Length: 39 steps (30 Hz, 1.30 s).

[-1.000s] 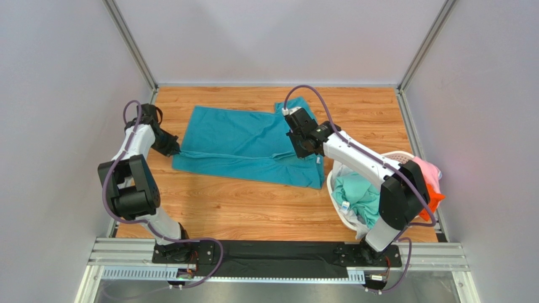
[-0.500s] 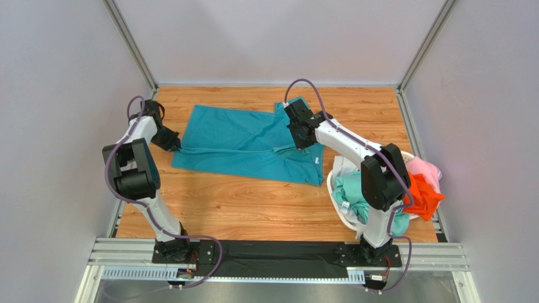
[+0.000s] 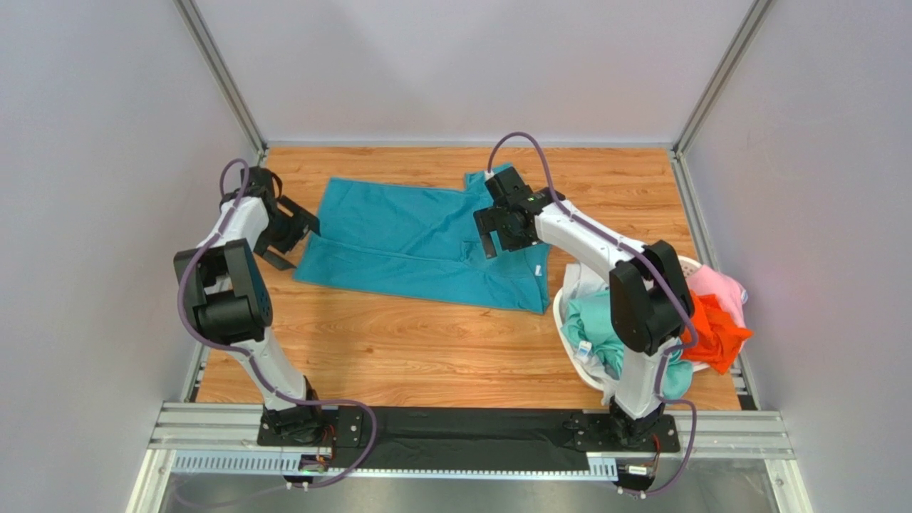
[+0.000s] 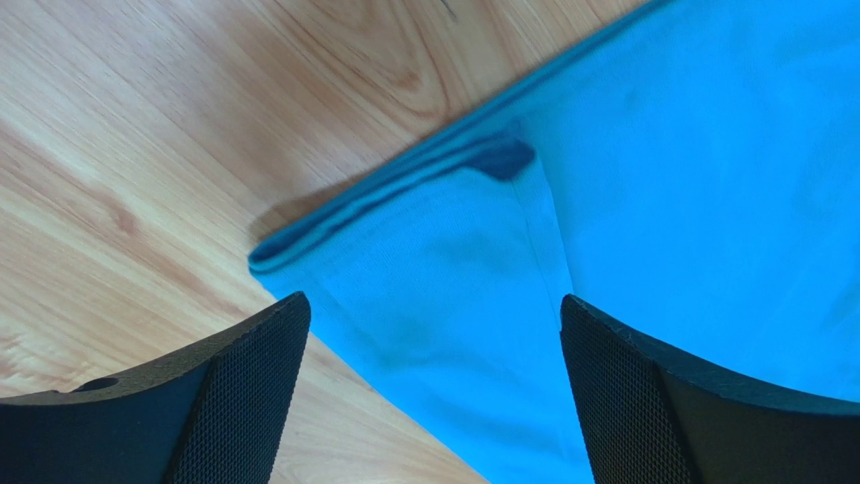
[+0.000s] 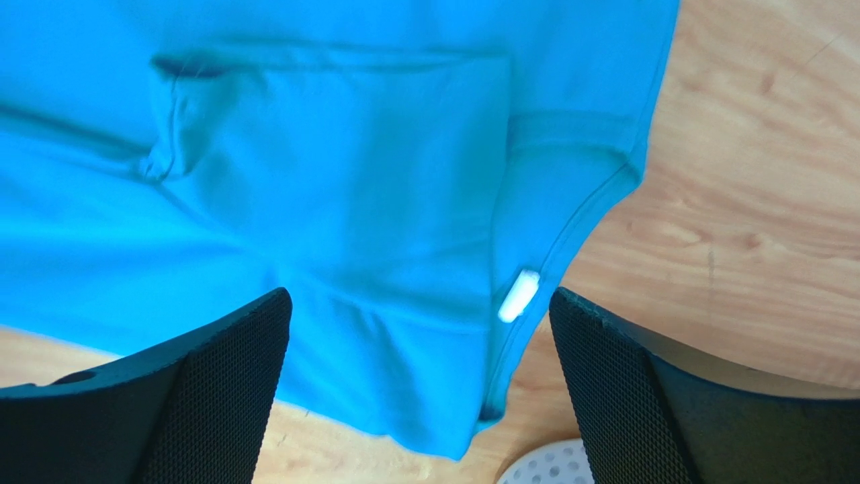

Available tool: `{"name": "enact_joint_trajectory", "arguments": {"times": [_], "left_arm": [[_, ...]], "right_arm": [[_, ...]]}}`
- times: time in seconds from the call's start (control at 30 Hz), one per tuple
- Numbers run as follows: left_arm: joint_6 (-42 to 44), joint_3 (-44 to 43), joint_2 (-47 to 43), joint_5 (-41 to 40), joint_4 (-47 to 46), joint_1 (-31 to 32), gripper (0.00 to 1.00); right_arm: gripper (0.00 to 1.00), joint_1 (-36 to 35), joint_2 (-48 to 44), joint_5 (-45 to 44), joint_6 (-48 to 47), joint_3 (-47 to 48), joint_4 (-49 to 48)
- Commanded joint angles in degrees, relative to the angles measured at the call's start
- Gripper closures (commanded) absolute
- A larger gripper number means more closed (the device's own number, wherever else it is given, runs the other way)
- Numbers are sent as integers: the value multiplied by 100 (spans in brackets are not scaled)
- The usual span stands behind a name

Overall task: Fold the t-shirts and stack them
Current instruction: Fold the tshirt

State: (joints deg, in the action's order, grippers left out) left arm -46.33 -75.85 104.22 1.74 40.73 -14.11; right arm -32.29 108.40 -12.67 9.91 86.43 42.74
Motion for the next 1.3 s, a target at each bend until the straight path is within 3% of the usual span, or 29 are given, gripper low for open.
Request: {"name": "enact_joint_trajectory", "arguments": {"times": [0.0,0.37,0.57,1.03,1.27], "left_arm": [[176,132,-429,99,-30,233,0],[344,123,247,547,-188,532,0],[423,501,336,372,-223,532,0],[458,2074,-657,-165,-180,374,0],[458,2768,-1545,-806,181,277,0]], "right_arm": [[0,-145,-600,589,239,-502,-389],[0,-234,-276,1179,617,-1111,-846],[0,-269,-170,1512,722,-1540,-987],[0,-1138,-1075,1084,1266,-2877,-1207],[0,-1999,-1874,783,2004,-3475,-1145]]}}
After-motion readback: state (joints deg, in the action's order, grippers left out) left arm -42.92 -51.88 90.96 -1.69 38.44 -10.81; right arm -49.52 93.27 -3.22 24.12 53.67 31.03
